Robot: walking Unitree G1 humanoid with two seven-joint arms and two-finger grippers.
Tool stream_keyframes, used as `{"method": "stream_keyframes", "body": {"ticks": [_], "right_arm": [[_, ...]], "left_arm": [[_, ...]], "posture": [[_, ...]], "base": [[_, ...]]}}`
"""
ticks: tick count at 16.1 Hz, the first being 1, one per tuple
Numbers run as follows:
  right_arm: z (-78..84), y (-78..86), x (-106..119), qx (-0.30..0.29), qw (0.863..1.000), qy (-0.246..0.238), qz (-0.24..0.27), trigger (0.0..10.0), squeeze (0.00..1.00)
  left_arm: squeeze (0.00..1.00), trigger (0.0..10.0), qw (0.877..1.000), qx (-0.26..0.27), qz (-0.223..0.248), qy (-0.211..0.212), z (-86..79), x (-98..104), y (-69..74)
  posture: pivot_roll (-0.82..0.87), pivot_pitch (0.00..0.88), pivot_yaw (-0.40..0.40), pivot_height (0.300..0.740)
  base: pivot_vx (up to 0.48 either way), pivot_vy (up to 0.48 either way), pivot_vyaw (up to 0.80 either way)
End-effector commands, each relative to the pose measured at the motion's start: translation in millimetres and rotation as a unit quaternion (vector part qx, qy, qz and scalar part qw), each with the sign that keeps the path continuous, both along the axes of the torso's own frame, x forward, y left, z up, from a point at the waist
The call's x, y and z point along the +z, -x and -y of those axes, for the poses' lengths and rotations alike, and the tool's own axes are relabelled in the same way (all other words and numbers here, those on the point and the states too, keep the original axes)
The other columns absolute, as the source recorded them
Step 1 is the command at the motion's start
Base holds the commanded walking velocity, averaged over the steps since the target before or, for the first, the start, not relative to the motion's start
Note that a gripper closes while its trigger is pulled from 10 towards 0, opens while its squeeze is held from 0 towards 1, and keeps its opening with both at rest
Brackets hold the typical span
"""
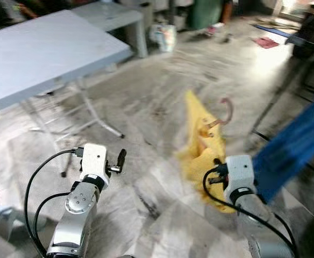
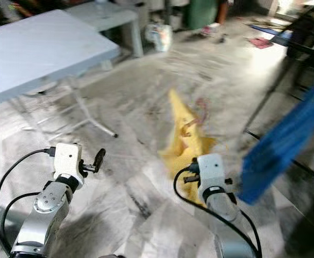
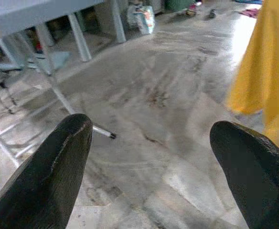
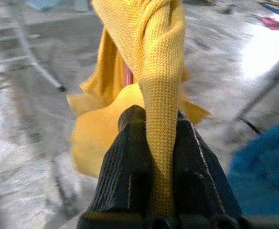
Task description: Hang hanger
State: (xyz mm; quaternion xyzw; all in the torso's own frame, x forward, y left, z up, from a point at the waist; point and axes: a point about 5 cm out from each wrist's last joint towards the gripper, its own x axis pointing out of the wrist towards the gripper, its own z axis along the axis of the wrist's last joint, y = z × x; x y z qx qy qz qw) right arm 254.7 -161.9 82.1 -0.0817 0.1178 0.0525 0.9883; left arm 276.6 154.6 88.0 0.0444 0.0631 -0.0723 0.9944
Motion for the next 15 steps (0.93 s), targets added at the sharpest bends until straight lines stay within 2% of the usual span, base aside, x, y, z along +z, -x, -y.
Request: {"method": "stream_keyframes", "body": {"ticks": [1, 3, 5, 9, 11, 13, 15], "right_arm": [[-3.4, -0.4, 9.9, 0.020, 0.999, -0.005, 0.030, 10.0, 0.00], [-4.6, -2.0, 10.4, 0.030, 0.999, -0.006, 0.028, 10.0, 0.00], [-10.8, -5.5, 14.7, 0.060, 0.998, -0.011, 0.032, 10.0, 0.00], [-28.1, -5.3, 34.9, 0.139, 0.988, -0.053, 0.033, 10.0, 0.00], [-30.7, -4.2, 42.8, 0.156, 0.984, -0.080, 0.032, 10.0, 0.00], [-35.9, 0.3, 59.8, 0.209, 0.971, -0.110, 0.036, 10.0, 0.00], [-34.1, 8.8, 64.1, 0.252, 0.962, -0.103, 0.022, 10.0, 0.00]], "left_arm": [[0.00, 10.0, 1.000, -0.012, 0.005, -0.003, -0.5, 1.0, -1.1], [0.00, 10.0, 0.999, -0.032, 0.008, 0.005, 2.2, 2.7, -4.2], [0.00, 10.0, 0.998, -0.067, 0.008, 0.011, 12.0, 5.0, -8.3], [0.00, 10.0, 0.992, -0.121, -0.004, 0.021, 32.6, 0.1, -5.5], [0.00, 10.0, 0.991, -0.129, -0.006, 0.024, 39.6, -1.0, -5.5], [0.00, 10.0, 0.990, -0.138, -0.010, 0.029, 48.5, -1.2, -8.9], [0.00, 10.0, 0.991, -0.131, -0.008, 0.032, 48.9, -0.5, -13.4]], "posture": [[-0.07, 0.053, 0.034, 0.740], [-0.07, 0.051, 0.033, 0.740], [-0.07, 0.047, 0.034, 0.740], [-0.08, 0.051, 0.040, 0.740], [-0.09, 0.052, 0.041, 0.740], [-0.09, 0.052, 0.043, 0.740], [-0.10, 0.052, 0.043, 0.740]], "base": [[0.000, 0.000, 0.80], [0.000, 0.000, 0.80], [0.000, 0.000, 0.80], [0.000, 0.000, 0.80], [0.000, 0.000, 0.00], [0.000, 0.000, 0.00], [0.000, 0.000, 0.00]]}}
